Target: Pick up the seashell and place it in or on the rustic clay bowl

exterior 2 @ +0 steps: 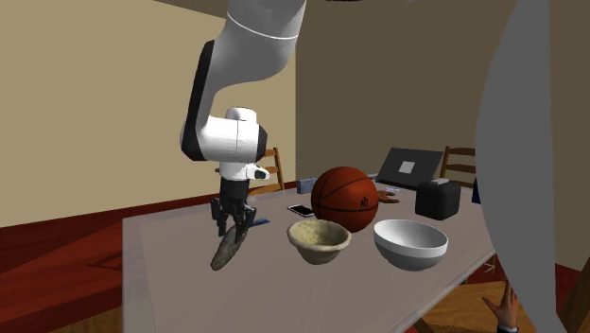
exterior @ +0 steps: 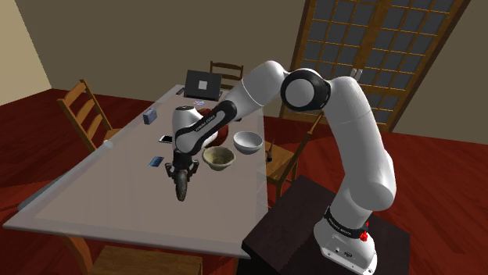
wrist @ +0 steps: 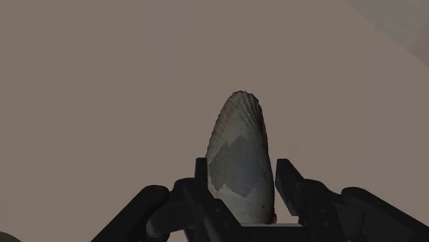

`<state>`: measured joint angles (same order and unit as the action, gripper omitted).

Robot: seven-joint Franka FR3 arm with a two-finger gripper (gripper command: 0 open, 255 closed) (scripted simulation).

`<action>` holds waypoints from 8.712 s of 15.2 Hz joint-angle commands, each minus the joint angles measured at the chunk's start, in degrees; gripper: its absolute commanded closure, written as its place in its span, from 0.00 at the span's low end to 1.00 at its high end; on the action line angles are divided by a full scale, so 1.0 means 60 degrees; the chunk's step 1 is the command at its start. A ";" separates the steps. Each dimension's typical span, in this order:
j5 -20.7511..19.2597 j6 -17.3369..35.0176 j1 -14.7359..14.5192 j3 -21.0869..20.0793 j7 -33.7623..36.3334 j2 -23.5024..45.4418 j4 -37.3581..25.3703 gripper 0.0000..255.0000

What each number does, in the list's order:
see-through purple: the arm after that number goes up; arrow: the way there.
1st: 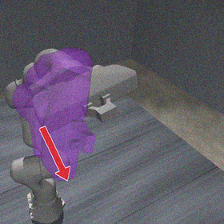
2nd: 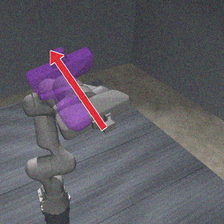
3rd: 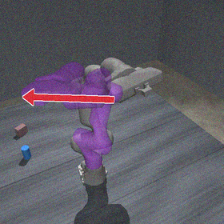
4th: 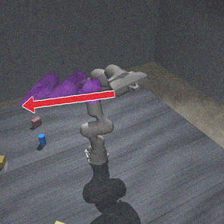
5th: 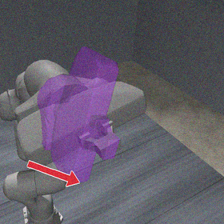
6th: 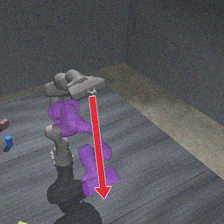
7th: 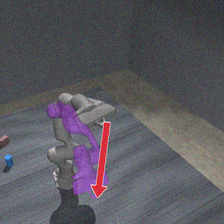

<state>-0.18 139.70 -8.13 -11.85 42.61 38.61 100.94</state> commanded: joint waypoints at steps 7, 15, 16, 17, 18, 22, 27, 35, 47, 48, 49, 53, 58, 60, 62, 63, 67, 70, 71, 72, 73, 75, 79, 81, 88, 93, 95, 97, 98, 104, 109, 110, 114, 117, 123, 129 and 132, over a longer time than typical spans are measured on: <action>0.0099 -0.0663 0.0070 -0.0096 0.0029 -0.0737 0.0068 1.00; 0.0120 -0.0526 0.0014 0.0272 0.0763 -0.0130 -0.0571 0.00; 0.0133 -0.0430 -0.0005 0.0399 0.1000 0.0126 -0.0785 0.00; 0.0151 -0.0339 -0.0019 0.0524 0.1233 0.0381 -0.1000 0.00; 0.0176 -0.0251 -0.0030 0.0648 0.1463 0.0633 -0.1216 0.00; 0.0306 0.0025 -0.0035 0.1064 0.2242 0.1501 -0.1975 0.00; 0.0288 0.0310 -0.0091 0.1085 0.2254 0.2047 -0.2237 0.00; 0.0278 0.0443 -0.0120 0.1095 0.2260 0.2339 -0.2398 0.00; 0.0278 0.0443 -0.0120 0.1095 0.2260 0.2339 -0.2398 1.00; 0.0281 0.0386 -0.0116 0.1092 0.2265 0.2232 -0.2348 1.00; 0.0283 0.0327 -0.0112 0.1088 0.2270 0.2126 -0.2301 1.00; 0.0294 0.0077 -0.0096 0.1073 0.2289 0.1715 -0.2140 1.00; 0.0309 -0.0264 -0.0077 0.1056 0.2313 0.1229 -0.1997 1.00; 0.0314 -0.0411 -0.0070 0.1049 0.2322 0.1045 -0.1961 1.00; 0.0320 -0.0558 -0.0063 0.1042 0.2332 0.0862 -0.1925 1.00; 0.0323 -0.0637 -0.0059 0.1038 0.2337 0.0776 -0.1918 1.00; 0.0334 -0.0953 -0.0046 0.1025 0.2356 0.0434 -0.1893 1.00; 0.0343 -0.1198 -0.0037 0.1016 0.2370 0.0188 -0.1893 1.00; 0.0346 -0.1285 -0.0034 0.1013 0.2375 0.0112 -0.1905 1.00; 0.0348 -0.1370 -0.0032 0.1010 0.2380 0.0036 -0.1914 1.00; 0.0351 -0.1457 -0.0029 0.1007 0.2385 -0.0040 -0.1925 1.00; 0.0356 -0.1631 -0.0023 0.1001 0.2395 -0.0190 -0.1950 1.00; 0.0406 -0.1776 0.0143 0.1005 0.2224 -0.0568 -0.1703 1.00; 0.0492 -0.1598 0.0463 0.1031 0.1843 -0.0923 -0.1142 1.00; 0.0803 -0.1203 0.1577 0.1193 0.0418 -0.1912 0.0357 1.00; 0.1010 -0.1102 0.2364 0.1374 -0.0661 -0.2400 0.1043 1.00; 0.1049 -0.0996 0.2503 0.1411 -0.0869 -0.2392 0.1158 1.00; 0.1056 -0.0795 0.2501 0.1409 -0.0890 -0.2235 0.1203 1.00; 0.1060 -0.0697 0.2500 0.1408 -0.0901 -0.2151 0.1217 1.00; 0.1082 -0.0120 0.2497 0.1399 -0.0964 -0.1633 0.1278 1.00; 0.1099 0.0308 0.2495 0.1392 -0.1014 -0.1200 0.1276 1.00; 0.1099 0.0307 0.2496 0.1392 -0.1013 -0.1199 0.1274 1.00; 0.1099 0.0307 0.2495 0.1392 -0.1014 -0.1199 0.1274 1.00; 0.1099 0.0308 0.2494 0.1392 -0.1012 -0.1195 0.1271 0.00; 0.1095 0.0085 0.2514 0.1398 -0.1011 -0.1443 0.1298 0.00; 0.1080 -0.0562 0.2566 0.1417 -0.1001 -0.2086 0.1296 0.00; 0.1080 -0.0562 0.2566 0.1417 -0.1001 -0.2085 0.1296 0.00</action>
<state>6.30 136.36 7.26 -3.34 36.61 26.12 108.70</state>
